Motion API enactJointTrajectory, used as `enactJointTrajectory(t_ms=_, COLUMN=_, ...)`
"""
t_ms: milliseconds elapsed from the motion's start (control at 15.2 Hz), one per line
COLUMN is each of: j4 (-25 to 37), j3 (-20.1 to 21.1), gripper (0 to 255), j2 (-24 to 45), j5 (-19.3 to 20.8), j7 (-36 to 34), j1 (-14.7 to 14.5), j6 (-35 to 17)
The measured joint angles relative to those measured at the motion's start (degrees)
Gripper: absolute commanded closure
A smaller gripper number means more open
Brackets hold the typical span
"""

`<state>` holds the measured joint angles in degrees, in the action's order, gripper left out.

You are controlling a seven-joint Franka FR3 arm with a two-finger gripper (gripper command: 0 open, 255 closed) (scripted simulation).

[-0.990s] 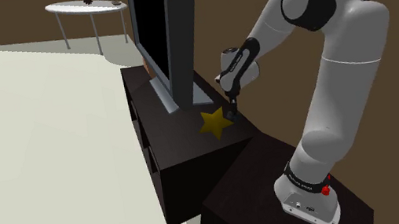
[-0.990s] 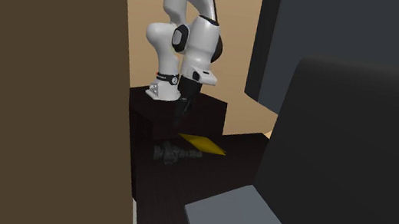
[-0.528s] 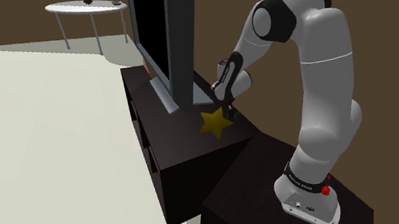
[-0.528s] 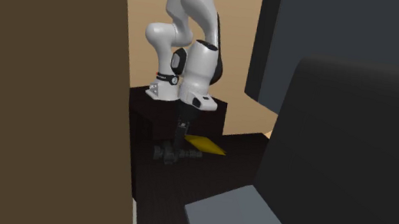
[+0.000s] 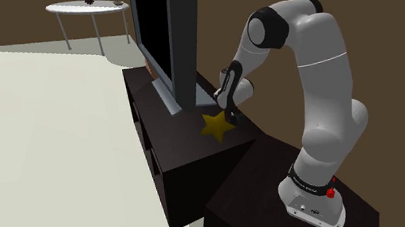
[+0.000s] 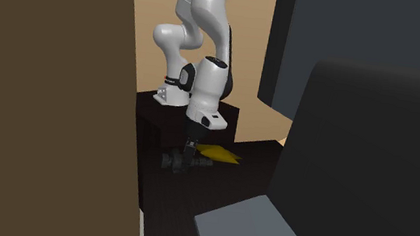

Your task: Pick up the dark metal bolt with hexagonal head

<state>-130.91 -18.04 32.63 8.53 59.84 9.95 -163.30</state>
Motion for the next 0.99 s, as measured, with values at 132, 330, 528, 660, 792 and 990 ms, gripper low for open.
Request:
enactJointTrajectory(t_ms=132, j4=-0.01, j3=0.01, gripper=255, j2=0.15, j5=-0.02, j7=-0.07, j1=-0.03, j6=-0.15)
enactJointTrajectory(t_ms=330, j4=-0.04, j3=0.02, gripper=255, j2=0.22, j5=-0.01, j7=-0.07, j1=-0.03, j6=-0.15)
enactJointTrajectory(t_ms=528, j4=-0.04, j3=0.02, gripper=255, j2=0.22, j5=-0.01, j7=-0.08, j1=-0.04, j6=-0.10)
enactJointTrajectory(t_ms=660, j4=-0.02, j3=0.06, gripper=255, j2=0.23, j5=-0.02, j7=-0.04, j1=-0.01, j6=-0.09)
enactJointTrajectory(t_ms=792, j4=-0.36, j3=-0.18, gripper=255, j2=-0.74, j5=0.13, j7=-0.05, j1=-0.24, j6=0.45)
enactJointTrajectory(t_ms=990, j4=-0.97, j3=-0.74, gripper=255, j2=-3.05, j5=0.51, j7=0.07, j1=-0.69, j6=2.07)
